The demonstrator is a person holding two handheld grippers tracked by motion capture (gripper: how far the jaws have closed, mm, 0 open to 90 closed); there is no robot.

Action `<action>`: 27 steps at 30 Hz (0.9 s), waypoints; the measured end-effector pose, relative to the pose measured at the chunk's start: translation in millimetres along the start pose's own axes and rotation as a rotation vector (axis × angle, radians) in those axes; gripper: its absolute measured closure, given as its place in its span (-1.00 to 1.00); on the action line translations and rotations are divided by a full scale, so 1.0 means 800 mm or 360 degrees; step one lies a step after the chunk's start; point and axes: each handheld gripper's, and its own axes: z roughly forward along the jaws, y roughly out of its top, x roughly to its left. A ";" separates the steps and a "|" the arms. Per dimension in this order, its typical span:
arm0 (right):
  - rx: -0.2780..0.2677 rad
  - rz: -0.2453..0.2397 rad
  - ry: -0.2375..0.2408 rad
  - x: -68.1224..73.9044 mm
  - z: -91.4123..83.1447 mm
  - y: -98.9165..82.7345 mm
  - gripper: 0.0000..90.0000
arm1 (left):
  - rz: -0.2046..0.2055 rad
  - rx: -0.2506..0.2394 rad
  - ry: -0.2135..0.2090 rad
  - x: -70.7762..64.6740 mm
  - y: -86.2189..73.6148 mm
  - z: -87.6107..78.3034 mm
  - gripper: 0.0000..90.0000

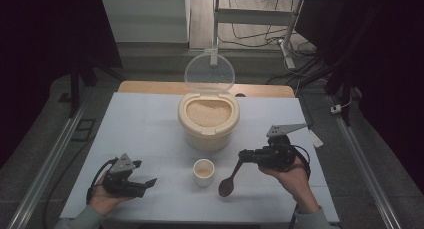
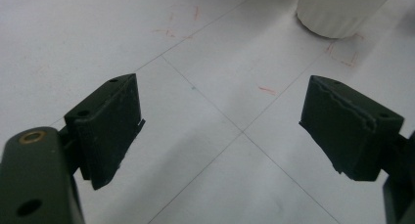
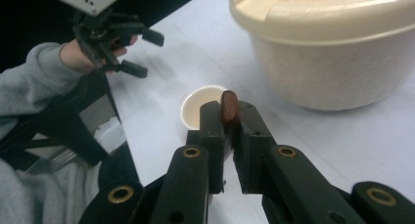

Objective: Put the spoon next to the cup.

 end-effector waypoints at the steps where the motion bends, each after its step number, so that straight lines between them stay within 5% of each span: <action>1: 0.0019 0.0005 0.0006 0.000 0.003 0.000 0.84 | 0.0002 0.0000 -0.0001 0.000 0.000 0.000 -0.66; 6: 0.0111 0.0011 0.0032 -0.001 0.018 -0.003 0.84 | 0.0005 0.0002 -0.0004 0.000 0.000 0.000 -0.66; 11: 0.0114 0.0022 0.0014 -0.008 0.033 -0.003 0.82 | 0.0008 0.0008 -0.0006 0.000 0.000 0.001 -0.66; 27: 0.0135 0.0044 -0.0332 -0.055 0.086 -0.013 0.46 | 0.0008 0.0020 -0.0013 0.000 0.000 0.004 -0.66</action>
